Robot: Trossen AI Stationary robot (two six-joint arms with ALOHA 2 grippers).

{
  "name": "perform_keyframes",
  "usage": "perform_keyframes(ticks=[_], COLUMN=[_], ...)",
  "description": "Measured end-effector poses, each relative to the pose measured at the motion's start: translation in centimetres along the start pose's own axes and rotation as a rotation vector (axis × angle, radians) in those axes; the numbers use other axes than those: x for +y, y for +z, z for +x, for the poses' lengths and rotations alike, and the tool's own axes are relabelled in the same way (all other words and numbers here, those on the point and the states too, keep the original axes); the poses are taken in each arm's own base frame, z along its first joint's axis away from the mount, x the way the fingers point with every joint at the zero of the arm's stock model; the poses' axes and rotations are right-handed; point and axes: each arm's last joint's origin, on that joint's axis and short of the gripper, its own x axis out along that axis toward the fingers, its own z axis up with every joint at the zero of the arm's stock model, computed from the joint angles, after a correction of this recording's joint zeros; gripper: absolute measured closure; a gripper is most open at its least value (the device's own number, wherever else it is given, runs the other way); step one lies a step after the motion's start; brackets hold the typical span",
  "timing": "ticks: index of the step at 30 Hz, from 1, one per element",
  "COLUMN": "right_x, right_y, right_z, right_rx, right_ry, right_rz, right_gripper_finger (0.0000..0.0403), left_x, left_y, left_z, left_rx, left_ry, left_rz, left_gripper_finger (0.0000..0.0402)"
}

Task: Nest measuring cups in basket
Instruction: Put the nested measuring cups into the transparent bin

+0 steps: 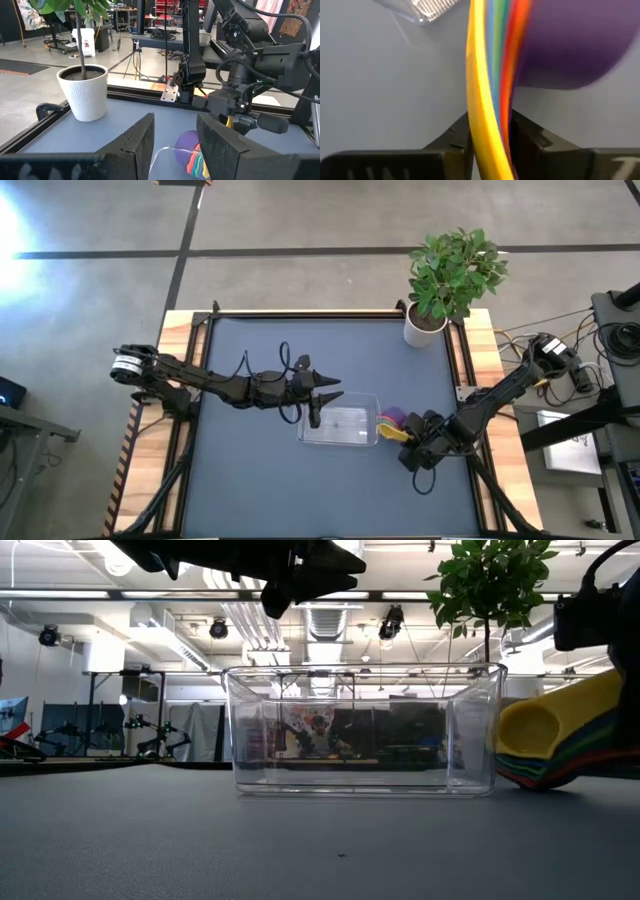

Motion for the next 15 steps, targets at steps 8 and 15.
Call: perform_keyframes(ticks=[8,15], right_x=[0.0,-0.5], right_y=[0.0,0.3], right_z=[-0.3,-1.8], right_rx=[0.026,0.01], right_ry=[0.026,0.129], right_rz=[0.012,0.046], right_gripper_finger=[0.0367,0.0367], left_x=[0.0,0.0], left_y=[0.0,0.0], left_z=[0.0,0.0], left_rx=[0.0,0.0], left_ry=[0.0,0.0], left_rz=[0.0,0.0], left_gripper_finger=[0.0271,0.0271])
